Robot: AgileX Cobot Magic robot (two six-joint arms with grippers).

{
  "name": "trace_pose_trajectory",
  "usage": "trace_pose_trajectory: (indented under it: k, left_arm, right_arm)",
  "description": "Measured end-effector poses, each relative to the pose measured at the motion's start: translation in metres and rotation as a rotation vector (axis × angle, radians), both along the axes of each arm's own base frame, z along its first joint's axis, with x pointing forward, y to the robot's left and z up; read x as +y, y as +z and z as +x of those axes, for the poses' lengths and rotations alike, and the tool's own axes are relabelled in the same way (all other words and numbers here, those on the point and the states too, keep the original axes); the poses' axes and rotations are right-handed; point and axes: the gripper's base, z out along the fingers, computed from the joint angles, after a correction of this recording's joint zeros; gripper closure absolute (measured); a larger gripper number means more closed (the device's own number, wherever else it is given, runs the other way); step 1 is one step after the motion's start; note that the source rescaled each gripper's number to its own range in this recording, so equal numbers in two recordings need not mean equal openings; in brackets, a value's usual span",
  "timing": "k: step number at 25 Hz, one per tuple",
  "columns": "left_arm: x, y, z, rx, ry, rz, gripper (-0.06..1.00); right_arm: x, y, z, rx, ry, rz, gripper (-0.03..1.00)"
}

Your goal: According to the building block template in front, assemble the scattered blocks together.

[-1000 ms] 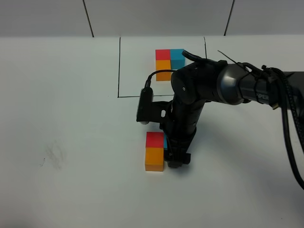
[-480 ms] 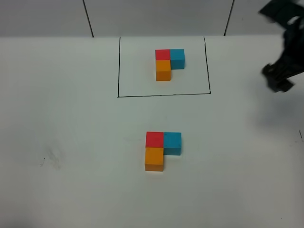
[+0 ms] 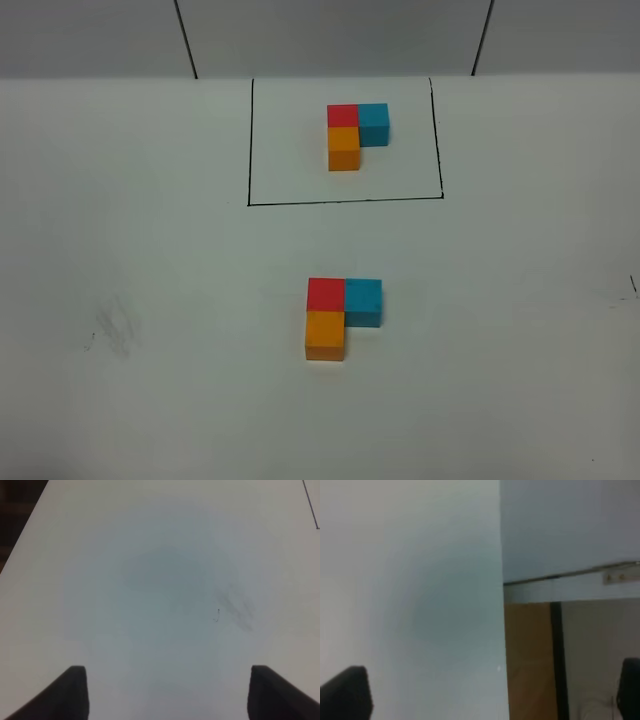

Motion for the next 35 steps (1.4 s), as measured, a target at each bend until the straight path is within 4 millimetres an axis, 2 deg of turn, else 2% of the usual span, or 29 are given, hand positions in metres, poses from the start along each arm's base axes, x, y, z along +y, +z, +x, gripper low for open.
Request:
trace_pose_trajectory:
  k: [3, 7, 12, 15, 21, 26, 32, 35]
  left_arm:
    - [0.000, 0.000, 0.000, 0.000, 0.000, 0.000, 0.45]
    - [0.000, 0.000, 0.000, 0.000, 0.000, 0.000, 0.45]
    - [0.000, 0.000, 0.000, 0.000, 0.000, 0.000, 0.45]
    - [0.000, 0.000, 0.000, 0.000, 0.000, 0.000, 0.45]
    - [0.000, 0.000, 0.000, 0.000, 0.000, 0.000, 0.45]
    - [0.000, 0.000, 0.000, 0.000, 0.002, -0.003, 0.45]
    - [0.000, 0.000, 0.000, 0.000, 0.002, -0.003, 0.45]
    - [0.000, 0.000, 0.000, 0.000, 0.002, -0.003, 0.45]
  right_arm:
    - [0.026, 0.009, -0.044, -0.189, 0.067, -0.035, -0.03]
    - [0.058, 0.009, -0.098, -0.358, 0.201, -0.010, -0.03]
    - [0.075, -0.005, -0.153, -0.470, 0.324, 0.045, -0.03]
    - [0.079, -0.020, -0.171, -0.524, 0.345, 0.093, -0.03]
    - [0.087, -0.063, -0.190, -0.585, 0.376, 0.181, -0.03]
    - [0.089, -0.088, -0.189, -0.569, 0.365, 0.226, -0.03]
    - [0.092, -0.098, -0.186, -0.534, 0.365, 0.289, -0.03]
    - [0.092, -0.098, -0.186, -0.535, 0.364, 0.292, 0.02]
